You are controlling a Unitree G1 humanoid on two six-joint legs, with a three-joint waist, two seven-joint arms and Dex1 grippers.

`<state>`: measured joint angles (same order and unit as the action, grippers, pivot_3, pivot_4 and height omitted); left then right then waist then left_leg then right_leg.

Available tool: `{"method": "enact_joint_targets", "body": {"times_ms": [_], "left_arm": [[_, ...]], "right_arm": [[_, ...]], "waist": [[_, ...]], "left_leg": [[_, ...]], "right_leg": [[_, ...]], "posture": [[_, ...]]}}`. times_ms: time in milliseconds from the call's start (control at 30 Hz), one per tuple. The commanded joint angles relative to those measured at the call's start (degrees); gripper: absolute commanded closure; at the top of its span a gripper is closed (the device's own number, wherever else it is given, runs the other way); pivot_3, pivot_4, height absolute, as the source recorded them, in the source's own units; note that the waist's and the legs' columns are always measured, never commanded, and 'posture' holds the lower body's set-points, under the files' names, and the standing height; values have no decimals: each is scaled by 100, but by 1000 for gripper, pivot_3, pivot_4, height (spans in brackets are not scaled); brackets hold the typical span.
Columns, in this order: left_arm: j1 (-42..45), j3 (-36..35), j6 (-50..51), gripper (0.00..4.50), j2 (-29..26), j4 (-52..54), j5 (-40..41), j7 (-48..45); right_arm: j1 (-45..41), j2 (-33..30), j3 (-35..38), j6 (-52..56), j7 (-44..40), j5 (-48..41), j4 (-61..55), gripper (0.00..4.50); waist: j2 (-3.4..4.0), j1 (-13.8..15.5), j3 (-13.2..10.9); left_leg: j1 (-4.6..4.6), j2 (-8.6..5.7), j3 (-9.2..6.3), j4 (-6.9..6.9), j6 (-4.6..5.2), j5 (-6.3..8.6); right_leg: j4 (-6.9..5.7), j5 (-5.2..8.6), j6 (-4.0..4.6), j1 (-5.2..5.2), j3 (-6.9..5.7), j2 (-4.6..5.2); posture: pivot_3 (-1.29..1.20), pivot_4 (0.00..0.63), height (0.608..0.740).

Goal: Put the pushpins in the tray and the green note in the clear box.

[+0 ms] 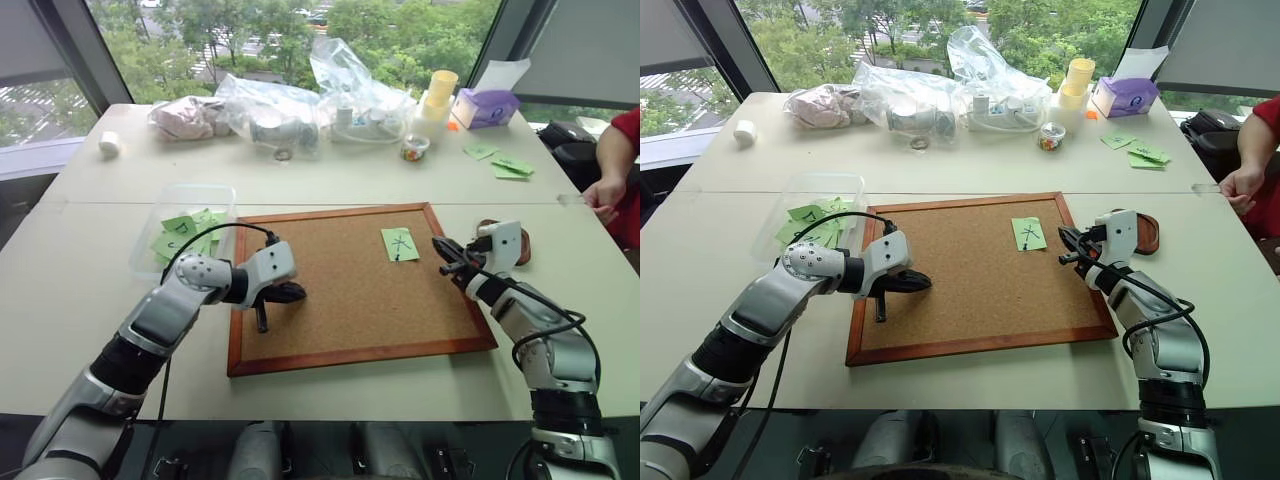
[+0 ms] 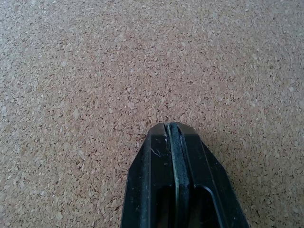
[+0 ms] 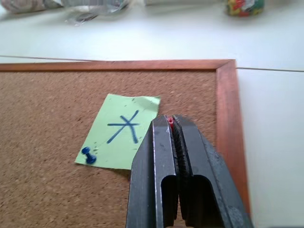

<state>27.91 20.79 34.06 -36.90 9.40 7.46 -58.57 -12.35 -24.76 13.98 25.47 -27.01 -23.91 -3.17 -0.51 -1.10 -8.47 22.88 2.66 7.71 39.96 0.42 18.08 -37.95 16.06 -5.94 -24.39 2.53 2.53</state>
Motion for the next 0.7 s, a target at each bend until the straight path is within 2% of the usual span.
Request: {"method": "enact_joint_targets", "body": {"times_ms": [33, 133, 200, 333, 600, 700], "left_arm": [[-113, 234, 65, 4500, -85, -69, -133, -106], [-66, 200, 26, 4500, -59, -110, -119, -94], [-52, 196, -5, 4500, -50, -136, -115, -96], [-44, 211, -21, 4500, -48, -137, -112, -112], [-43, 215, -58, 4500, -6, -201, -166, -102], [-85, 211, -43, 4500, -13, -158, -166, -90]], "right_arm": [[-67, 33, 182, -97, 79, -130, -296, 4466], [-404, -46, 867, -311, 714, -90, 226, 4466], [-566, -347, 1040, -496, 1035, 271, 760, 4466], [-672, -653, 954, -492, 976, 467, 1249, 4466], [-906, -759, 709, -649, 861, 748, 2101, 4466], [-931, -752, 722, -703, 788, 731, 2229, 3671]], "waist": [[0, -2, 0], [0, 1, 0], [0, 7, 0], [0, 10, 0], [6, -1, 3], [6, 8, 3]], "left_leg": [[-1, 1, 0, 0, 0, 0], [-1, 1, 1, 0, 0, 0], [0, -3, 3, 1, -1, 0], [-1, -2, 2, -4, 0, 0], [-12, -2, 5, -4, -2, -1], [-12, -2, 5, -5, -3, -2]], "right_leg": [[0, 0, 0, 0, 0, -1], [0, 0, 0, 0, 0, 0], [0, 0, 0, 0, 1, 5], [3, 1, 1, 0, 1, 2], [2, 0, 0, 10, 5, 1], [2, 0, 0, 10, 5, 1]], "posture": [[0, 150, 735], [0, 150, 735], [0, 150, 735], [0, 150, 735], [0, 150, 735], [0, 150, 735]]}}
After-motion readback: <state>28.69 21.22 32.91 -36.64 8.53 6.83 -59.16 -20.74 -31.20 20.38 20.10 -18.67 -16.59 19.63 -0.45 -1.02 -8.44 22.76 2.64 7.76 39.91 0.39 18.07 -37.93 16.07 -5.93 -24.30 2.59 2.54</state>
